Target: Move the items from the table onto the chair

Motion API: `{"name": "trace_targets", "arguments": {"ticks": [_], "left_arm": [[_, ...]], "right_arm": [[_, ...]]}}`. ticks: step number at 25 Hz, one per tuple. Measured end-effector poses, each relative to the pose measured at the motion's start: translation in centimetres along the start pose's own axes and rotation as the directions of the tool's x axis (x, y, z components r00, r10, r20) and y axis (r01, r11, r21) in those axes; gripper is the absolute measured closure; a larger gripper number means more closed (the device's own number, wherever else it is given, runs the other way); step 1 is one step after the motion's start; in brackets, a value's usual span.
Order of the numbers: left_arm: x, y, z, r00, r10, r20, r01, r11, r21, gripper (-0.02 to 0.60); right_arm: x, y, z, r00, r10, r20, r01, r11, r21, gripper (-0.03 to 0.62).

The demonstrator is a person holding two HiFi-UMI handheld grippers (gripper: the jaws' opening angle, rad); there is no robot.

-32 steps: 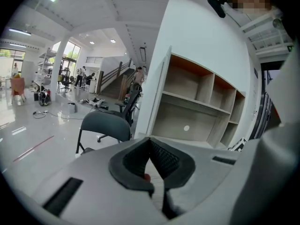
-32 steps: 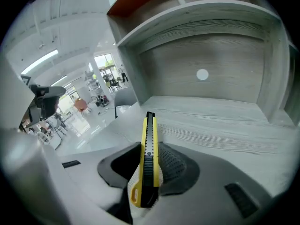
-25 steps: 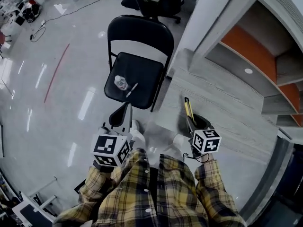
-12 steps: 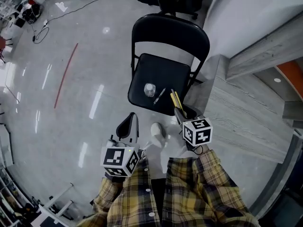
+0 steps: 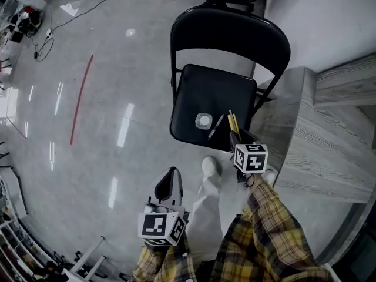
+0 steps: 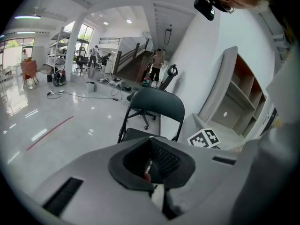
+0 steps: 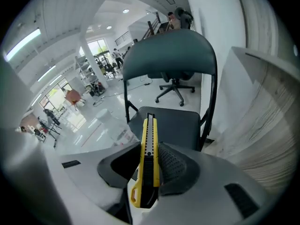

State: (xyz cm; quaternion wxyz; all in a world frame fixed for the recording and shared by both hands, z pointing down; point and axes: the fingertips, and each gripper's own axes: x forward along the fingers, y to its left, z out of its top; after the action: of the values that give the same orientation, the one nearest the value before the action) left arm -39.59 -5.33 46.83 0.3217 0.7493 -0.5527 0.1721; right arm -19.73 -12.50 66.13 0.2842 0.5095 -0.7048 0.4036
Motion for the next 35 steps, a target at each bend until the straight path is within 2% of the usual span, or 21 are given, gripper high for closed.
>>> {"name": "trace_targets", "arguments": {"ticks": [6,11,17,22,26,30,33,35], "left_arm": [[3.3,1.1,-4.0,0.999,-0.017,-0.051,0.017,1.0,-0.006,0.577],[4.1,1.9,-7.0,0.995,-0.014,-0.101,0.015,1.0,0.005,0.577],[3.5,2.4,-9.3,0.991,-0.002,-0.133,0.002,1.0,-0.003,0.577],[3.6,2.5,-9.2,0.992,-0.002,-0.125,0.001,1.0,-0.007,0.577],[3.4,2.2,-8.7,0.994,-0.002,-0.114,0.001,1.0,-0.004,0.577],[2.9,1.4,-7.5,0.995,-0.002,-0.096,0.003,1.0,0.007,0.577],[2.8,0.1,-4.8,0.999,-0.007,-0.046,0.008,1.0,0.021,0.577],[2.4,-1.2,-3.0,1.0,-0.019,-0.012,0.019,0.999,0.035,0.577]], "right_arm": [[7.7,-3.1,-3.3,0.997,-0.071,-0.044,0.072,0.997,0.027,0.466],[11.4,-5.6,-6.2,0.99,-0.118,-0.081,0.12,0.993,0.023,0.465],[13.2,-6.1,-8.3,0.982,-0.144,-0.124,0.139,0.989,-0.05,0.465],[14.2,-6.3,-9.5,0.977,-0.142,-0.161,0.14,0.99,-0.021,0.465],[13.3,-6.0,-8.7,0.984,-0.134,-0.12,0.133,0.991,-0.023,0.462],[10.4,-3.6,-7.2,0.994,-0.072,-0.08,0.074,0.997,0.025,0.463],[7.2,-0.3,-3.8,1.0,0.017,-0.003,-0.017,0.999,0.05,0.464],[4.1,2.2,-1.6,0.994,0.089,0.058,-0.093,0.993,0.074,0.464]]}}
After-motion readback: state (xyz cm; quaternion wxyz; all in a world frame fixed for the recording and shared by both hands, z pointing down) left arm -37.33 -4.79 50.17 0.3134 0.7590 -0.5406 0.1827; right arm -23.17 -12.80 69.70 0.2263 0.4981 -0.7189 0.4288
